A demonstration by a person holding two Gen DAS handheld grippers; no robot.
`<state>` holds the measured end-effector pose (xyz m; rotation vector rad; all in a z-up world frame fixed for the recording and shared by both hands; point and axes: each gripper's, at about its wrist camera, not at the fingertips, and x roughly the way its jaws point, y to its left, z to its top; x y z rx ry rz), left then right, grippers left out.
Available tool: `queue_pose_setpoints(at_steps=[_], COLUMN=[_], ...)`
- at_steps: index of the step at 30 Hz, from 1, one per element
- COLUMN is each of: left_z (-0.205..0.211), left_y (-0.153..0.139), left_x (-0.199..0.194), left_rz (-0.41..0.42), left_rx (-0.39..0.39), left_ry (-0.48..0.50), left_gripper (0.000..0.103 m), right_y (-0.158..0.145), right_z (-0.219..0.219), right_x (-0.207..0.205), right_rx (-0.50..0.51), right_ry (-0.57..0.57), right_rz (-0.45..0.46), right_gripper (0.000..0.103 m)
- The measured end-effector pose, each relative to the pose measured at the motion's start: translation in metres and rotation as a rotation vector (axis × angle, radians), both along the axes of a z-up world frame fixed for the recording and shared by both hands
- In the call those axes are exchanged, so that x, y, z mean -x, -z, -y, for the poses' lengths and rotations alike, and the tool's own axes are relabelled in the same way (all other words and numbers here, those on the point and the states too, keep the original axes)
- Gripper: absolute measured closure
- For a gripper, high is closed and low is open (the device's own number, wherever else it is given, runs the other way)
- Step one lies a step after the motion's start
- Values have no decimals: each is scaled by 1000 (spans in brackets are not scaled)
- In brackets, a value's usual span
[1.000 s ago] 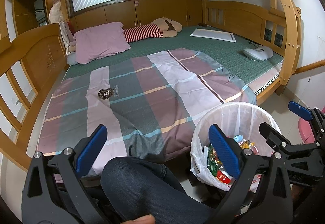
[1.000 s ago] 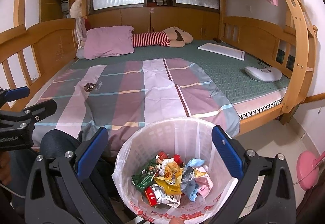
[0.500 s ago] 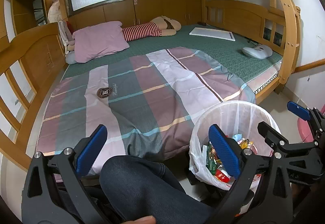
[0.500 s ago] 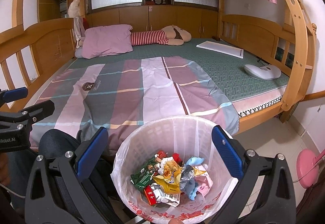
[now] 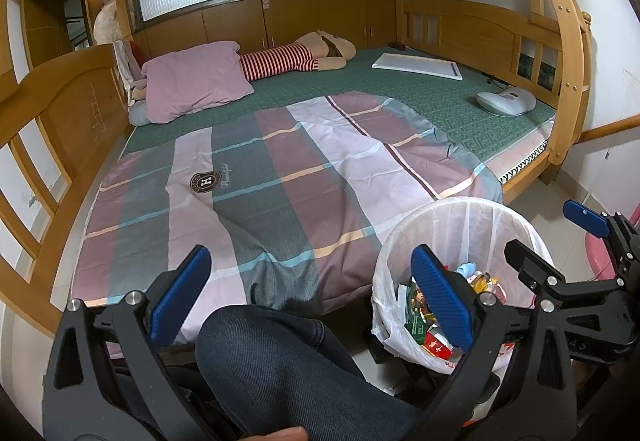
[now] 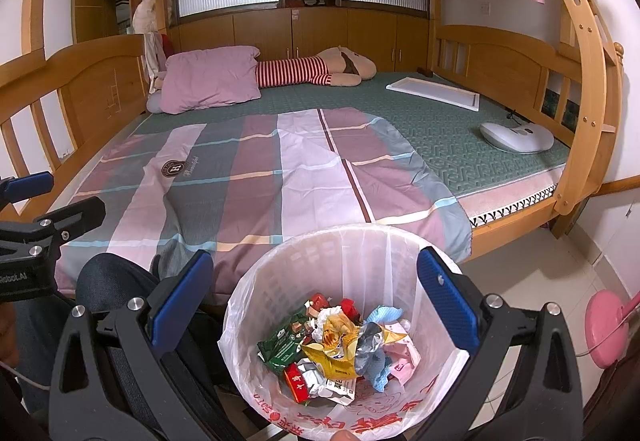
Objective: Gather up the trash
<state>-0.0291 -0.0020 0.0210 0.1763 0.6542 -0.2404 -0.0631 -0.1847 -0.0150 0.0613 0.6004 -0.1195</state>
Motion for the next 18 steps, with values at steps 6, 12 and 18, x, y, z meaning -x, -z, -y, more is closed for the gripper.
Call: queue_pose_setpoints(at_steps=[6,12,18], left_z=[0,2,2], left_y=[0,2,3], left_x=[0,2,3], left_rz=[-2,-4,-8], left_rx=[0,-2,-2], left_ry=[0,0,2], left_gripper=[4,3,3], right_y=[0,2,2], right_z=[0,0,-1], right_x=[0,-1,-1], right_rx=[0,-4,-4], right_ry=[0,-4,-2], right_rz=[0,-4,-4], right_gripper=[3,3,3])
